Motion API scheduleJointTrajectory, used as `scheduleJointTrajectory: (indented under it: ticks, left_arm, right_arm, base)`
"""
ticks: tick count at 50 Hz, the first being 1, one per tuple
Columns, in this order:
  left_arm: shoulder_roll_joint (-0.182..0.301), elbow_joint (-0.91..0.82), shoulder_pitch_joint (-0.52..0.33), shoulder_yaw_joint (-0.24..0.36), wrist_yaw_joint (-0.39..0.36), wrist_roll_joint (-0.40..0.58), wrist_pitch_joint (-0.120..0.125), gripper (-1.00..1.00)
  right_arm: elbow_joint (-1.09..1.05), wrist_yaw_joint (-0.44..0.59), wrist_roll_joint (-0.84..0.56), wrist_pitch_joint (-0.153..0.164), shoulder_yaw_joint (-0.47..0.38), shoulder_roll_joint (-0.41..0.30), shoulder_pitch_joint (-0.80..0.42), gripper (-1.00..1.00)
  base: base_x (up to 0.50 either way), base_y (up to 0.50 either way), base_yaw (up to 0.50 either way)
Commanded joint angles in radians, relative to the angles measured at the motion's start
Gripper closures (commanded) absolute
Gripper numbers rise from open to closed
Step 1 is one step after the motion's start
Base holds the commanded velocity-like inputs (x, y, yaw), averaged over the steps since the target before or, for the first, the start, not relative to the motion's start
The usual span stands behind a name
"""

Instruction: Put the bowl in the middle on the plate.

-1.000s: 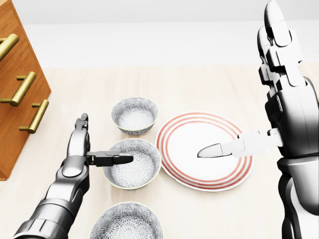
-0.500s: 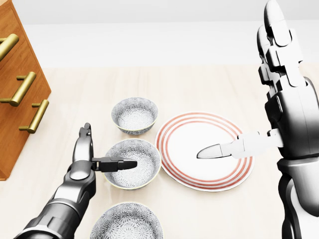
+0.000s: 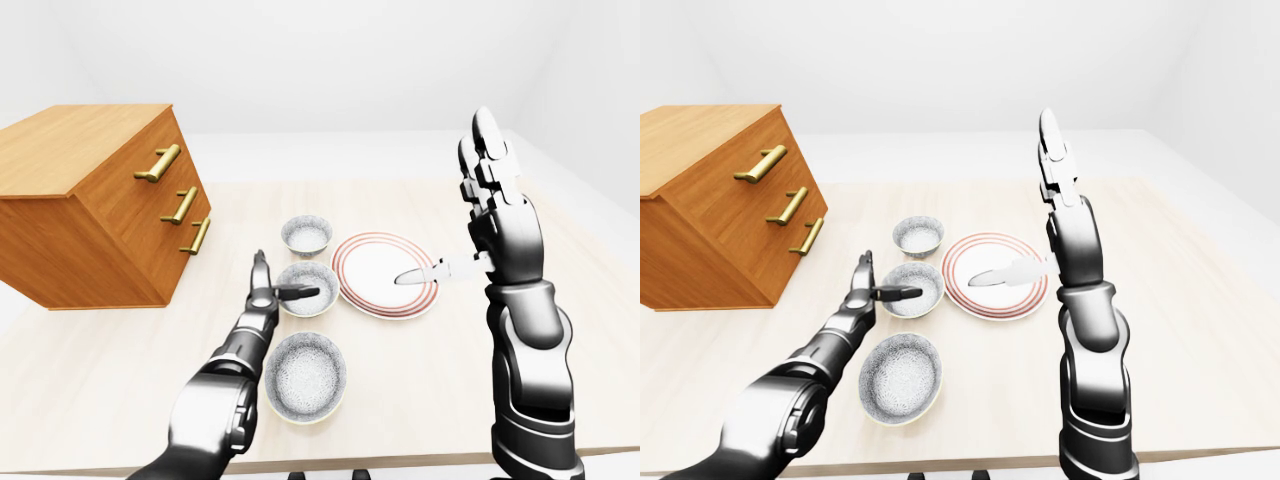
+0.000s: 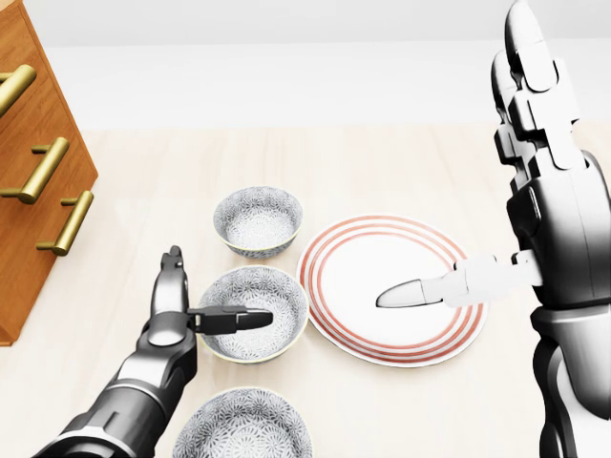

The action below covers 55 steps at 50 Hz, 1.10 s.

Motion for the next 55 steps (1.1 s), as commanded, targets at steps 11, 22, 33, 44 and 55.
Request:
scheduleJointTrajectory:
  ticks: [11,22,33,44,55]
  left_arm:
    - [-0.028,0.036,0.006,0.015,-0.040,0.002,0.049,-1.00]
    - [-0.034,0.035,0.011,0.015,-0.056,-0.002,0.059,1.00]
    - [-0.039,0.020,0.011,0.004,-0.060,0.000,0.059,1.00]
    - [-0.038,0.012,0.011,-0.004,-0.063,0.002,0.058,1.00]
    - [-0.005,-0.005,-0.003,0.006,-0.091,-0.018,0.086,1.00]
  right_arm:
    - [-0.002,0.000,-0.001,0.000,0.003,0.005,0.009,-1.00]
    - [-0.001,-0.001,0.000,0.000,0.003,0.006,0.010,-1.00]
    - [-0.028,0.002,-0.001,0.000,0.004,0.006,0.010,-1.00]
    - [-0.050,0.004,-0.001,0.000,0.005,0.006,0.010,-1.00]
    - [-0.071,0.010,-0.003,0.000,0.000,0.004,0.007,-1.00]
  base:
    - [0.00,0.00,0.00]
    - [0.00,0.00,0.00]
    - [0.00,0.00,0.00]
    - [0.00,0.00,0.00]
    - [0.00,0.00,0.00]
